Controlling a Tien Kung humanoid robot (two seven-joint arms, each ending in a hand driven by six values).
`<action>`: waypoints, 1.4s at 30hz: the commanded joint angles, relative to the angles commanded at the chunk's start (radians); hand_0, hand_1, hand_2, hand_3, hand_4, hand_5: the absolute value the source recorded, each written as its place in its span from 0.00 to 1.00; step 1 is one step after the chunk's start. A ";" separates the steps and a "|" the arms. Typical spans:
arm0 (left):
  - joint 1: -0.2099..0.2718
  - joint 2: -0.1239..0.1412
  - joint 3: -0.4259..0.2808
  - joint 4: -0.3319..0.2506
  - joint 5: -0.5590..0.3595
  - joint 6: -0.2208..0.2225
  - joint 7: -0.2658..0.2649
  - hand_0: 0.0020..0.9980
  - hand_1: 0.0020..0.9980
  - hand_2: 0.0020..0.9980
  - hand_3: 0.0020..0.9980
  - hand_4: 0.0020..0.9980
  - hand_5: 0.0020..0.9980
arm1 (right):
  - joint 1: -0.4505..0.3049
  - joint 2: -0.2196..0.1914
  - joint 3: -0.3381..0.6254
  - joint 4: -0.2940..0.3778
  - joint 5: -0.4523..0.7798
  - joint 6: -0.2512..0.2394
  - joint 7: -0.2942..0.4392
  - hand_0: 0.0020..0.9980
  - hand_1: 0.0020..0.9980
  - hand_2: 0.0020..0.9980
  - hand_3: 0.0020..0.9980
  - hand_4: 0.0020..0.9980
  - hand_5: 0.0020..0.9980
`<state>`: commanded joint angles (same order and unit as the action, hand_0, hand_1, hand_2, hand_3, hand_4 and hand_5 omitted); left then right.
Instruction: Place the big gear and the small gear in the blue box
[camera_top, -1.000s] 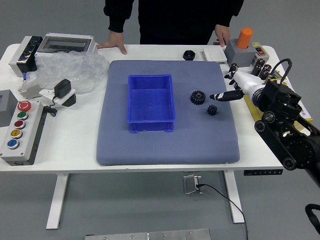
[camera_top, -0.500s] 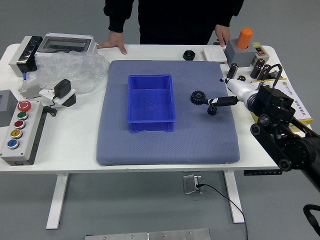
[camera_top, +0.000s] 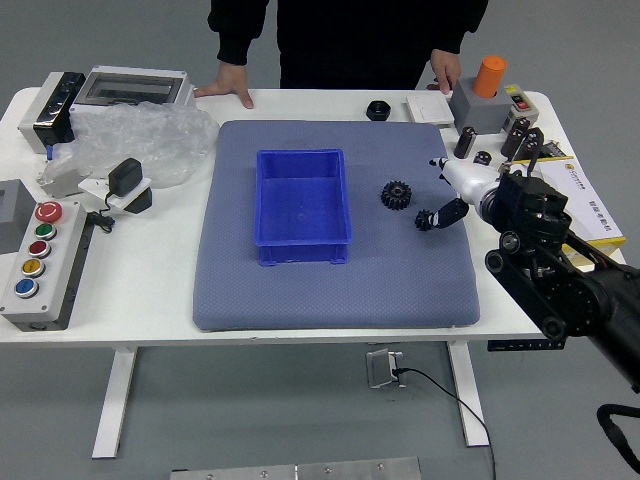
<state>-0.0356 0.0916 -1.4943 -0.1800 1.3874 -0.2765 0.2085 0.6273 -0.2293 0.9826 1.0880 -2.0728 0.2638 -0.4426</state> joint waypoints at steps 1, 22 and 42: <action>0.000 0.000 0.000 0.000 0.000 0.000 0.000 0.86 0.83 0.83 0.87 0.78 0.31 | 0.001 0.002 -0.002 -0.007 -0.001 -0.005 0.003 0.72 0.73 0.83 0.95 0.73 0.07; 0.001 -0.002 0.003 0.000 -0.002 -0.001 0.000 0.86 0.83 0.83 0.87 0.78 0.31 | 0.026 0.043 -0.032 -0.125 0.012 -0.027 0.027 0.70 0.70 0.79 0.86 0.76 0.09; -0.005 -0.004 0.007 0.000 -0.007 -0.001 0.000 0.86 0.83 0.83 0.87 0.78 0.31 | 0.031 0.057 -0.026 -0.158 0.016 -0.062 0.033 0.63 0.59 0.64 0.63 0.76 0.16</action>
<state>-0.0402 0.0875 -1.4876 -0.1800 1.3807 -0.2772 0.2083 0.6583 -0.1726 0.9568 0.9305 -2.0564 0.2014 -0.4099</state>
